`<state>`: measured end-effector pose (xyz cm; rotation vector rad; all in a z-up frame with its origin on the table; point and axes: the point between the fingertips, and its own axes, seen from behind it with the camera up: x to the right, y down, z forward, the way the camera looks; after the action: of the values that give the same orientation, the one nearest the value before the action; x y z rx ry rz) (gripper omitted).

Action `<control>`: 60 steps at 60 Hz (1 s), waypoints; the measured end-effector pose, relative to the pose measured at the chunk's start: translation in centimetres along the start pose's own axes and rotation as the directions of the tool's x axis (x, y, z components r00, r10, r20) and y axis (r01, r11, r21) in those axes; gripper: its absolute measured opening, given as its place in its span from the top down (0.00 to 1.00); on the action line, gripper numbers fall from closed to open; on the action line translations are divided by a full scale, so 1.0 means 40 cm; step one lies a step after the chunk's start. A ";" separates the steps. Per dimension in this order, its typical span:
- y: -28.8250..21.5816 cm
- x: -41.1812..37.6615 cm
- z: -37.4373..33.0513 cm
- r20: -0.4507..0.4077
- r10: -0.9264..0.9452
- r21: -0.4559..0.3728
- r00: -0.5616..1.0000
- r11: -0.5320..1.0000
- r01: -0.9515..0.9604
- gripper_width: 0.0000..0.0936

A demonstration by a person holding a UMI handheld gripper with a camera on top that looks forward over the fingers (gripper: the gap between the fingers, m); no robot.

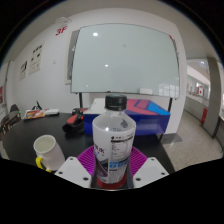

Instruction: Pour water

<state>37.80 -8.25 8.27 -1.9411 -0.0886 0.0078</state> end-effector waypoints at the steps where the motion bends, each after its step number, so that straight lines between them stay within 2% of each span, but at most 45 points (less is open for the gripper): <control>1: 0.015 -0.001 0.006 0.006 0.003 -0.006 1.000 1.000 -0.003 0.58; 4: 0.064 -0.013 0.018 0.012 -0.005 -0.027 1.000 1.000 0.006 0.57; 6: 0.047 -0.014 0.024 0.015 -0.025 0.034 1.000 0.999 0.025 0.56; 10: 0.052 -0.018 0.018 0.013 -0.049 0.057 0.999 0.997 0.048 0.56; 17: 0.051 -0.017 0.018 0.018 -0.013 0.047 1.000 0.999 0.012 0.42; 19: 0.068 -0.015 0.018 0.012 -0.023 0.013 1.000 1.000 0.022 0.37; 23: 0.094 -0.002 0.010 0.000 -0.049 -0.054 0.999 0.997 0.049 0.07; 25: 0.090 0.007 0.000 -0.020 -0.056 -0.052 0.998 0.997 0.055 0.13; 30: 0.096 0.015 -0.047 -0.055 -0.052 -0.079 0.997 0.996 0.048 0.09; 37: 0.081 0.010 -0.148 -0.097 -0.043 -0.096 0.994 0.995 0.034 0.10; 49: 0.020 -0.065 -0.433 -0.149 -0.074 -0.074 0.986 0.995 0.064 0.10; 60: 0.034 -0.176 -0.714 -0.168 -0.070 -0.085 0.983 0.995 0.057 0.10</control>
<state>32.23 -35.76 17.14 -2.0101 -0.0370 -0.2076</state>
